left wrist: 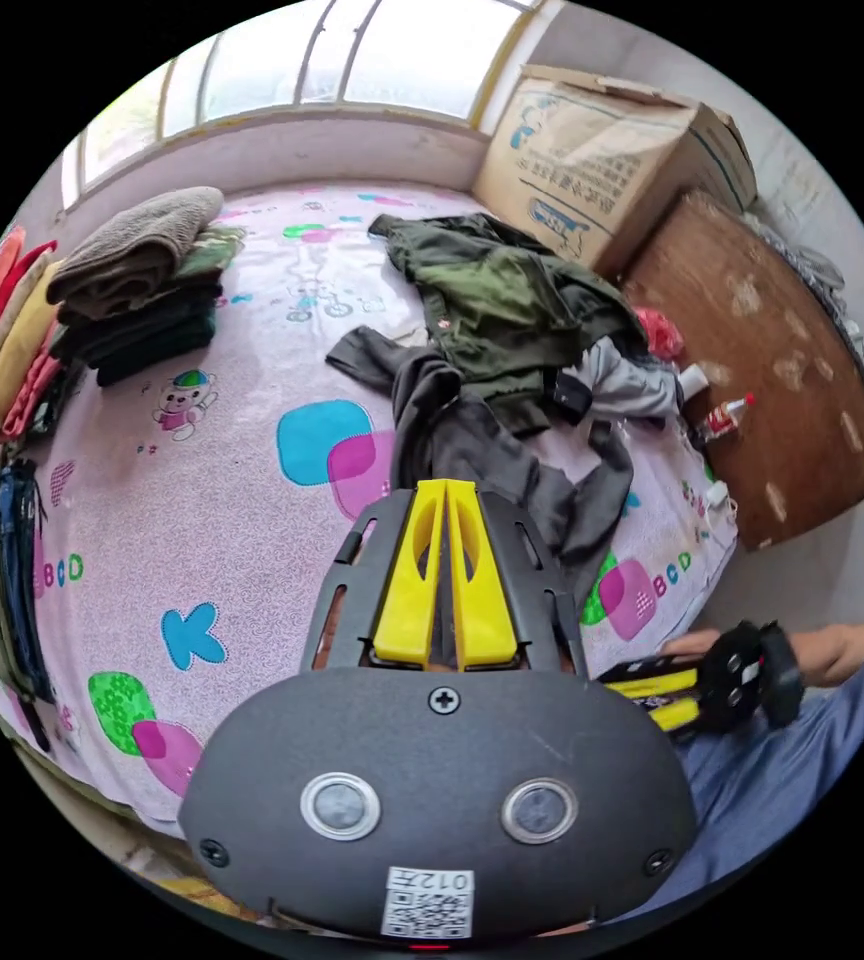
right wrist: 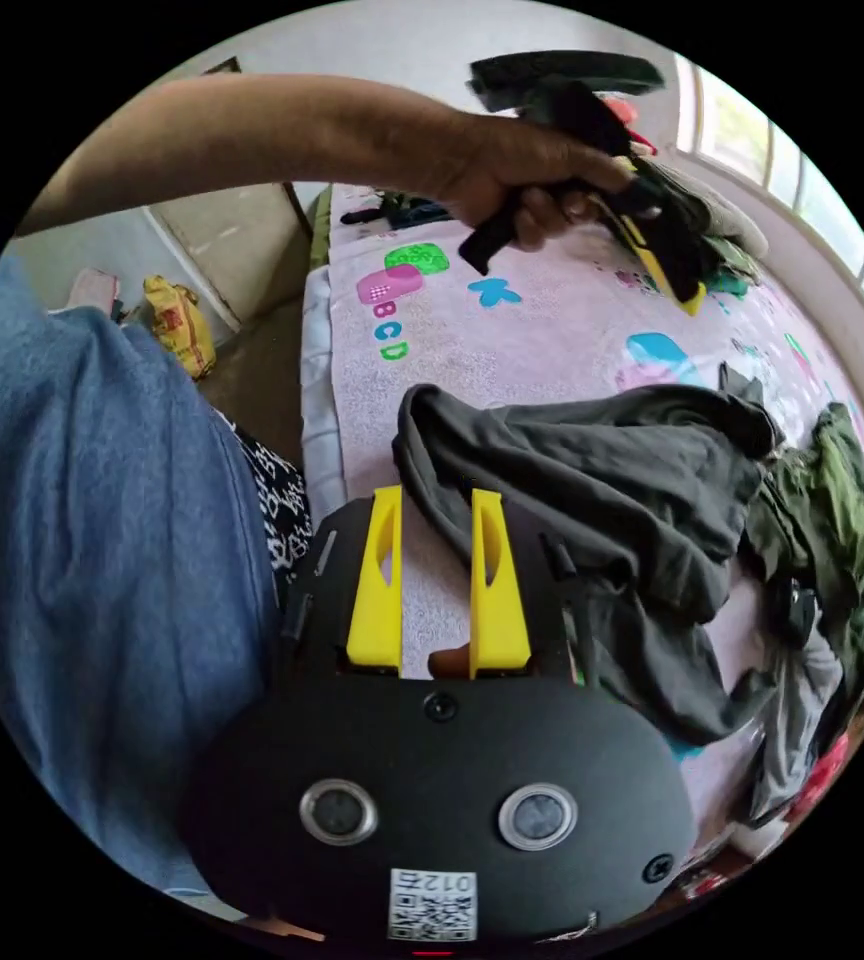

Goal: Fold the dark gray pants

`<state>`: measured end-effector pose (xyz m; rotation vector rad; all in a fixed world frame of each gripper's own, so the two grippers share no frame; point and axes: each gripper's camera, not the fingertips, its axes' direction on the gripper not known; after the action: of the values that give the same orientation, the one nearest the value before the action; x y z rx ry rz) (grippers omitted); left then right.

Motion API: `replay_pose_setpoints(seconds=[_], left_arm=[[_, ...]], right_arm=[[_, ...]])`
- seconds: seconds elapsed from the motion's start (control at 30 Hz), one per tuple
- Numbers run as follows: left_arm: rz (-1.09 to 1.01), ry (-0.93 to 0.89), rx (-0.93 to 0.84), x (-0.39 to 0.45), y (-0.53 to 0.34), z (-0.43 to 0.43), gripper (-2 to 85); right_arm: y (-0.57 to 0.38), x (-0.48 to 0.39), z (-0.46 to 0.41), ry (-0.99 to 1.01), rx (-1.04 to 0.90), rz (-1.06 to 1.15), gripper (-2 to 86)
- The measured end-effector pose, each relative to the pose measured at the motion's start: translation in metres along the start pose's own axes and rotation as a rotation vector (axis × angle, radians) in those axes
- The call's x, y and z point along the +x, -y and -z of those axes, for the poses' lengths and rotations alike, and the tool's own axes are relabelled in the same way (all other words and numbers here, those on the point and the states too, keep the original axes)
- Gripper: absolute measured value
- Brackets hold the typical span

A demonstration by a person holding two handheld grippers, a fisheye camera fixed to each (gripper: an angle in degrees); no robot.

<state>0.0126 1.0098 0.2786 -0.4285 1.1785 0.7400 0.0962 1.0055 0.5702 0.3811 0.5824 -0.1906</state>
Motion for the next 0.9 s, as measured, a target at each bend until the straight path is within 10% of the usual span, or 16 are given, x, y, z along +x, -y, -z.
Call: replay_pose_setpoints(seconds=[0.33,0.9], left_arm=[[-0.227,-0.052,-0.130,-0.011,0.013,-0.047,0.3],[-0.299,-0.091,-0.206,-0.053,0.016,-0.065,0.7]], right_arm=[[-0.173,0.211,0.043,0.094,0.469,-1.139,9.6],[-0.061,0.322,-0.021,0.322,0.184,-0.787,4.3]])
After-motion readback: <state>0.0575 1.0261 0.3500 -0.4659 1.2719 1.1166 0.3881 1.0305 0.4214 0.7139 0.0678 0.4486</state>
